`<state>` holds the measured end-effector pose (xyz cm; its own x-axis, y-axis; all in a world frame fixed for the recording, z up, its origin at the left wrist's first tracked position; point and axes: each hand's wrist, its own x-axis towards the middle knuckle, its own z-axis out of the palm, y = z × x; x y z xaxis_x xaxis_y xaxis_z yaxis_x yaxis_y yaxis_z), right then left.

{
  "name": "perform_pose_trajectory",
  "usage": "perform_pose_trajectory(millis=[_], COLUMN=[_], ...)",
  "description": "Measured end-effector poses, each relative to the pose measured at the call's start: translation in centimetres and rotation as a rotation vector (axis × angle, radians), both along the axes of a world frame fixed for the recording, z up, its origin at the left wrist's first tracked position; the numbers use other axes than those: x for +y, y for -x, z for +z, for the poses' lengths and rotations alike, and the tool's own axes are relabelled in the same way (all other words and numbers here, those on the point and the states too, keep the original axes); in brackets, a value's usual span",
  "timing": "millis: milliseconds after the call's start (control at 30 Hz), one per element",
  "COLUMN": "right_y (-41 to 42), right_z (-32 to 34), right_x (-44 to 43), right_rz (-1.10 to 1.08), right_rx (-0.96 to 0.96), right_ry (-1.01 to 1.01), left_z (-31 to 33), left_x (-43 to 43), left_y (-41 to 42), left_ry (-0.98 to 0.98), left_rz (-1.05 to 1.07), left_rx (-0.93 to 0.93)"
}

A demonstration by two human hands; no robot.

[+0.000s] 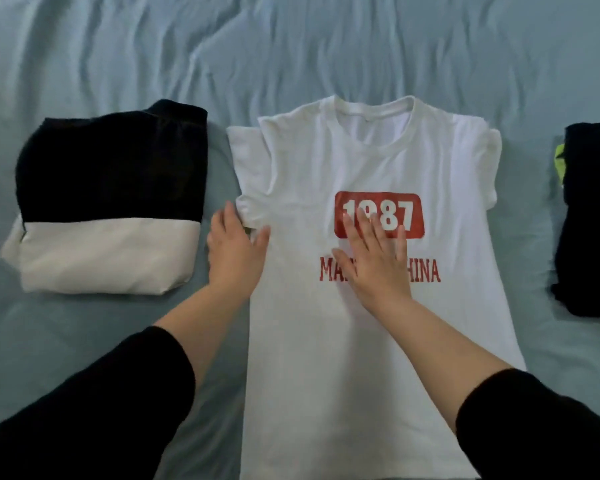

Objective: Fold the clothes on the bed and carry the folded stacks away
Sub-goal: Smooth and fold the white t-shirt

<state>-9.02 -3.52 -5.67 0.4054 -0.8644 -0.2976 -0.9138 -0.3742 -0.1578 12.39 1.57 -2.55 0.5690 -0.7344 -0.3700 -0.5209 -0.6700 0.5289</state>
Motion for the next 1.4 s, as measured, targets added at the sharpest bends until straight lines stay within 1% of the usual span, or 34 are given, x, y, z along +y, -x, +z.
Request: perform_pose_trajectory(millis=[67, 133, 167, 200, 267, 300, 333, 367, 433, 467, 533, 600, 667, 700, 733, 800, 833, 867, 900, 933, 967, 1000, 1033, 1067, 1100, 1133, 1267, 1400], right_y=[-2.6, -4.1, -4.5, -4.5, -4.4, -4.3, -4.3, -4.3, -4.3, -4.2, -4.2, -4.2, -4.2, -4.2, -4.2, -4.1, -4.1, -4.0, -4.0, -4.0, -4.1, -4.1, -4.1, -4.0, -3.9, -3.9, -3.8, -3.7], right_z=[-0.9, -2.0, -2.7, -3.4, -4.4, -4.8, -5.0, -5.1, -5.2, -5.2, -5.3, -5.4, -5.4, -5.4, -5.5, -5.6, -5.6, -5.7, -5.7, -5.8, -5.8, -5.9, -6.0, -6.0, -6.0, -6.0, -6.0, -5.3], right_x=[-3.2, -4.7, -4.7, -4.5, -4.1, -4.0, -4.1, -4.2, -4.3, -4.3, -4.2, -4.2, -4.3, -4.3, -4.3, -4.2, -4.1, -4.1, -4.1, -4.1, -4.1, -4.1, -4.1, -4.0, -4.0, -4.1, -4.2, -4.3], right_rz=[0.001, 0.006, 0.008, 0.005, -0.005, -0.011, -0.017, -0.018, -0.012, -0.008, -0.006, -0.009, -0.011, -0.011, -0.013, -0.014, -0.013, -0.011, -0.009, -0.008, -0.007, -0.007, -0.006, -0.003, -0.001, -0.001, 0.008, 0.007], right_rx=[-0.023, -0.036, -0.028, -0.020, -0.020, -0.025, -0.031, -0.032, -0.027, -0.023, -0.020, -0.028, -0.027, -0.026, -0.025, -0.026, -0.024, -0.024, -0.027, -0.033, -0.040, -0.046, -0.050, -0.049, -0.048, -0.049, -0.072, -0.075], right_ry=[0.021, 0.025, 0.049, 0.088, 0.153, 0.166, 0.172, 0.175, 0.180, 0.184, 0.185, 0.177, 0.172, 0.171, 0.171, 0.169, 0.173, 0.179, 0.184, 0.190, 0.196, 0.202, 0.203, 0.201, 0.202, 0.207, 0.215, 0.156], left_z=[-0.3, -0.8, -1.0, -1.2, -1.3, -1.3, -1.3, -1.2, -1.0, -0.9, -0.8, -0.3, 0.4, 0.7, 1.0, 1.2, 1.2, 1.4, 1.3, 1.1, 0.5, -0.3, -1.5, -2.9, -4.1, -4.9, -5.3, -3.2], left_x=[-3.9, -6.9, -8.0, -8.8, -9.4, -9.4, -9.1, -8.8, -8.1, -7.9, -7.6, -7.7, -7.5, -7.4, -7.2, -7.1, -7.1, -7.3, -7.6, -7.8, -7.8, -7.6, -7.1, -6.5, -5.9, -5.6, -5.9, -6.4], left_y=[-2.5, -4.2, -4.9, -5.3, -5.8, -6.0, -6.1, -6.3, -6.2, -6.1, -5.7, -5.9, -6.6, -7.1, -7.6, -8.2, -8.1, -7.7, -7.1, -6.1, -5.1, -4.4, -4.1, -4.3, -4.8, -5.2, -5.4, -4.1], left_ry=[0.044, 0.074, 0.073, 0.055, 0.007, 0.014, 0.053, 0.113, 0.205, 0.215, 0.224, 0.326, 0.441, 0.466, 0.463, 0.385, 0.343, 0.343, 0.390, 0.420, 0.382, 0.264, 0.098, -0.061, -0.168, -0.214, -0.220, -0.371], left_rz=[0.190, 0.301, 0.310, 0.274, 0.157, 0.138, 0.154, 0.200, 0.326, 0.373, 0.404, 0.399, 0.380, 0.378, 0.389, 0.397, 0.359, 0.282, 0.162, 0.002, -0.178, -0.347, -0.480, -0.565, -0.600, -0.614, -0.632, -0.622], left_rx=[0.094, 0.223, 0.267, 0.281, 0.231, 0.207, 0.213, 0.265, 0.450, 0.527, 0.558, 0.461, 0.256, 0.156, 0.087, -0.020, -0.111, -0.208, -0.280, -0.313, -0.313, -0.304, -0.307, -0.317, -0.328, -0.346, -0.417, -0.469])
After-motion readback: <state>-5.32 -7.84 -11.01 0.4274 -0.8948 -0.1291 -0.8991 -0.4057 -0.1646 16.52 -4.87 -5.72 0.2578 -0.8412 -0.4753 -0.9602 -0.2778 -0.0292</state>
